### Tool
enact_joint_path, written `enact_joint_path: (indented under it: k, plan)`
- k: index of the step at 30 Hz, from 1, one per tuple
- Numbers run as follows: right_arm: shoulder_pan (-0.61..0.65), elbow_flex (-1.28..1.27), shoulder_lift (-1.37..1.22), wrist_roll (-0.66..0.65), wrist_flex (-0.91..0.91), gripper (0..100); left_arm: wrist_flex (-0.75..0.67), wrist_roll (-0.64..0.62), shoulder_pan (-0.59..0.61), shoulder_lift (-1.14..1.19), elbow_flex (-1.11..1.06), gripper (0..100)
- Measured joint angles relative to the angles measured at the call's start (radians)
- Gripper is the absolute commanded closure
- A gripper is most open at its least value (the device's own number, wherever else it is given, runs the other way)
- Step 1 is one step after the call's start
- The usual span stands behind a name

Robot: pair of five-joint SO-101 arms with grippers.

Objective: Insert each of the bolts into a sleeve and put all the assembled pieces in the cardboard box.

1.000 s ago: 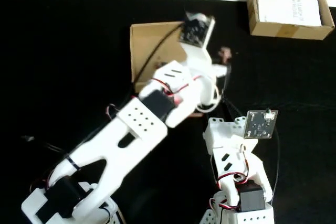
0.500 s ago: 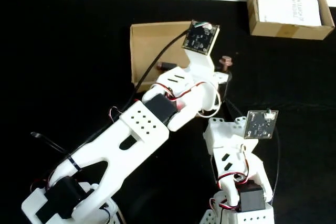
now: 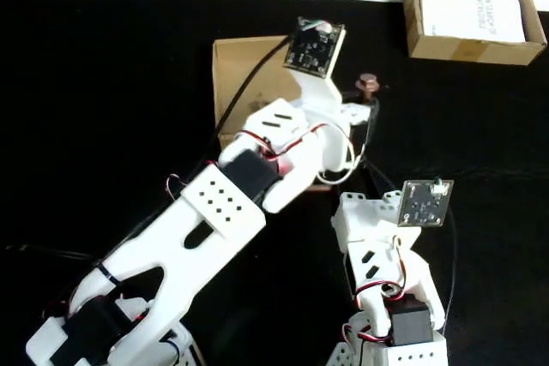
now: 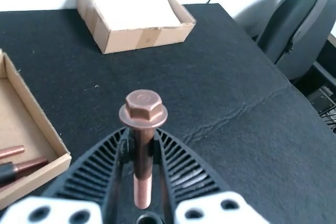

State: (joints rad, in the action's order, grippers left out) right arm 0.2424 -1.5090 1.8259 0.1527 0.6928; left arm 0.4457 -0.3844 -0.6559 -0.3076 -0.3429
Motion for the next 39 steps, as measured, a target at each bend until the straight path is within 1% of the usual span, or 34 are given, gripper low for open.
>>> enact_joint_path:
  k: [15, 25, 29, 39]
  plan:
    - [0.000, 0.000, 0.000, 0.000, 0.000, 99.1, 0.000, 0.002, -0.017, 0.000, -0.032, 99]
    - [0.000, -0.063, 0.000, 0.000, 0.000, 99.1, 0.002, 0.000, -0.018, -0.103, -0.032, 99]
    - [0.000, -0.063, 0.000, 0.000, -0.021, 99.1, 0.035, 0.000, -0.018, -0.115, -0.032, 99]
    - [0.002, -0.064, 0.000, 0.000, -0.031, 99.1, 0.040, -0.002, -0.034, -0.118, -0.143, 99]
